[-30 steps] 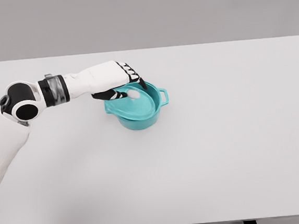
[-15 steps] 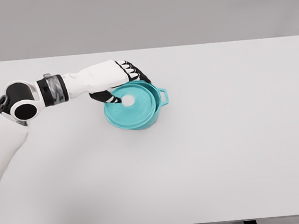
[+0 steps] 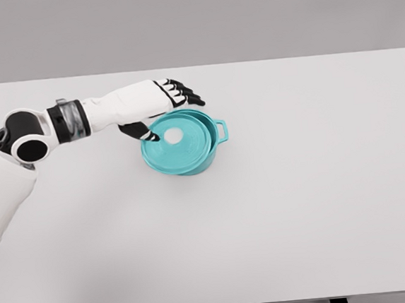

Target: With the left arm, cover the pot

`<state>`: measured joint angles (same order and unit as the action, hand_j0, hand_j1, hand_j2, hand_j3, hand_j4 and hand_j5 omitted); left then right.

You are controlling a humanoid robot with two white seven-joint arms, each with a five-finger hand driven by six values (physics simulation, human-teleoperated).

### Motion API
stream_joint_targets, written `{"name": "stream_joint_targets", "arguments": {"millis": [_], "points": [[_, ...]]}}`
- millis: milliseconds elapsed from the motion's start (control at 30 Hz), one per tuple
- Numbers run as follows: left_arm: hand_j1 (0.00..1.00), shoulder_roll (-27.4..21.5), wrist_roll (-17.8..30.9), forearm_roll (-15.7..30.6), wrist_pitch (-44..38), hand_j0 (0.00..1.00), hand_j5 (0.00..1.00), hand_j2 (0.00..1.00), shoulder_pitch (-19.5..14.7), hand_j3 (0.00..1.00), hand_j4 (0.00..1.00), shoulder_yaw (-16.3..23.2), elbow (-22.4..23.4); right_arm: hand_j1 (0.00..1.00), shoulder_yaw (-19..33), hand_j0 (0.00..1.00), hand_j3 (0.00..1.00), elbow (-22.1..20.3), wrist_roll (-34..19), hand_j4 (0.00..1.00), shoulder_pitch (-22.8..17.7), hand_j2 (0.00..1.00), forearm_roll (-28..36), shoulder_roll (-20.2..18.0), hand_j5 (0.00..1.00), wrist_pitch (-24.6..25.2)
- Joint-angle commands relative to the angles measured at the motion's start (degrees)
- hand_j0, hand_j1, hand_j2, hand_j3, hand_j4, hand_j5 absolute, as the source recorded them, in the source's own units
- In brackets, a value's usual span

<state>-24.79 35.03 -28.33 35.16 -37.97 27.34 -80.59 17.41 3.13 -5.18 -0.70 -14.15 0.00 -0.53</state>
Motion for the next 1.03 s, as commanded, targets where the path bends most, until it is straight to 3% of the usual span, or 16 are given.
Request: {"name": "stream_joint_targets", "arguments": {"millis": [0,100,167,267,400,567,800,1000], "points": [[1.0,-0.2,0.0,0.6,-0.2,1.0,1.0,1.0,0.0,1.0,1.0,-0.3,-0.2,1.0,0.0,1.0,1.0,0.0,0.0,1.0,0.0,1.0,0.0,0.0,1.0,0.0],[1.0,-1.3,0.0,1.1,-0.2,1.0,1.0,1.0,-0.1,1.0,1.0,-2.2,-0.2,1.0,0.0,1.0,1.0,0.0,0.0,1.0,0.0,1.0,0.0,0.0,1.0,0.0],[1.0,-6.8,0.0,9.9,-0.2,1.0,1.0,1.0,0.2,1.0,1.0,-3.6,-0.3,1.0,0.0,1.0,1.0,0.0,0.0,1.0,0.0,1.0,0.0,0.0,1.0,0.0],[1.0,-12.0,0.0,16.1,-0.2,1.0,1.0,1.0,0.1,1.0,1.0,-3.8,-0.3,1.0,0.0,1.0,1.0,0.0,0.0,1.0,0.0,1.0,0.0,0.0,1.0,0.0],[1.0,-15.5,0.0,19.4,-0.2,1.0,1.0,1.0,0.9,1.0,1.0,-3.8,0.3,1.0,0.0,1.0,1.0,0.0,0.0,1.0,0.0,1.0,0.0,0.0,1.0,0.0],[1.0,-22.7,0.0,24.7,-0.2,1.0,1.0,1.0,5.4,1.0,1.0,-4.1,2.1,1.0,0.0,1.0,1.0,0.0,0.0,1.0,0.0,1.0,0.0,0.0,1.0,0.0],[1.0,-22.9,0.0,25.2,-0.2,1.0,1.0,1.0,9.1,1.0,1.0,-6.3,4.4,1.0,0.0,1.0,1.0,0.0,0.0,1.0,0.0,1.0,0.0,0.0,1.0,0.0],[1.0,-22.9,0.0,24.9,-0.2,1.0,1.0,1.0,9.7,1.0,1.0,-6.3,4.5,1.0,0.0,1.0,1.0,0.0,0.0,1.0,0.0,1.0,0.0,0.0,1.0,0.0]]}}
